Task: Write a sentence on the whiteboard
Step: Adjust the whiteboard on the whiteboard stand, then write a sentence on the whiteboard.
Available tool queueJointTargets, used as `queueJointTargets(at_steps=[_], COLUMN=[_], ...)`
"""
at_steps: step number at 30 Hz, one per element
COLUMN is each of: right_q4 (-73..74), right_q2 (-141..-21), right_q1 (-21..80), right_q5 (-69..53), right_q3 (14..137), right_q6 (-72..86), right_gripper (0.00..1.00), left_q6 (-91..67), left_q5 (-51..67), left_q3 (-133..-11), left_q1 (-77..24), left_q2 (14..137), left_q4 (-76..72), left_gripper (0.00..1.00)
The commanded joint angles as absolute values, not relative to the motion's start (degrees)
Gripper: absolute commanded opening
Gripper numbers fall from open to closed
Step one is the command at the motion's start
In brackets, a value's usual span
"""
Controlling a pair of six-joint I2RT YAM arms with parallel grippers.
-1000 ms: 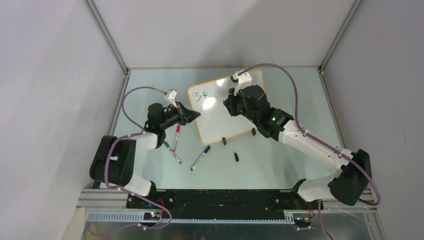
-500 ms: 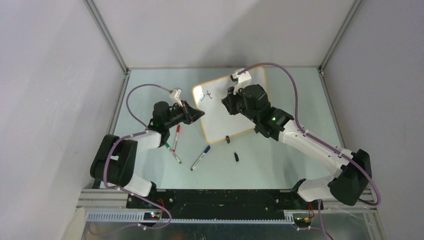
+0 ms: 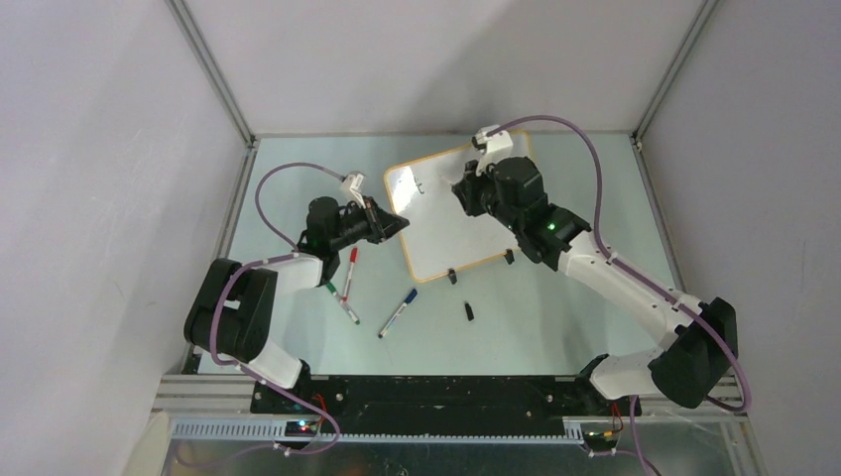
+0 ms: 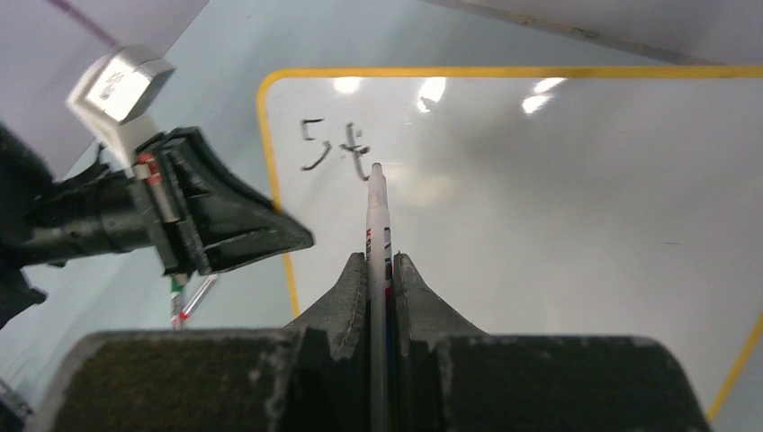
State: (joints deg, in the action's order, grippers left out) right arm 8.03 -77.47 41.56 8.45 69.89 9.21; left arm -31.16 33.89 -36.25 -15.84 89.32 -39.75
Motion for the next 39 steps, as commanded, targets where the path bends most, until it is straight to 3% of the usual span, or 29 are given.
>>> queueJointTargets(at_steps=[1, 10, 16, 21, 30, 39], right_q4=[8.9, 14.0, 15.7, 14.0, 21.1, 21.5], right_q2=[-77.1, -77.3, -83.5, -91.4, -104.6, -94.5], right_q1=[37.2, 20.0, 4.6, -2.2, -2.9, -1.4], right_q5=[8.6, 16.0, 5.8, -8.4, -29.6, -25.7], right_q3=[72.5, 72.0, 72.0, 72.2, 77.5, 67.7], right_q6=[11.9, 15.3, 20.1, 21.2, 19.5, 18.8], right_gripper=[0.00, 0.00, 0.00, 0.00, 0.00, 0.00], left_q6=[-25.4, -25.0, -25.1, -26.1, -25.7, -24.4], left_q5=[32.2, 31.0, 30.3, 30.3, 30.7, 31.0], left_q3=[-36.9, -36.8, -36.5, -36.4, -37.5, -38.4], left_q1=[-16.5, -16.5, -16.4, -16.4, -16.5, -16.7], left_q2=[91.3, 90.5, 90.0, 90.4, 91.3, 91.7], left_q4=[-33.7, -33.0, -33.3, -34.0, -32.6, -30.6], left_gripper=[0.00, 0.00, 0.00, 0.00, 0.00, 0.00])
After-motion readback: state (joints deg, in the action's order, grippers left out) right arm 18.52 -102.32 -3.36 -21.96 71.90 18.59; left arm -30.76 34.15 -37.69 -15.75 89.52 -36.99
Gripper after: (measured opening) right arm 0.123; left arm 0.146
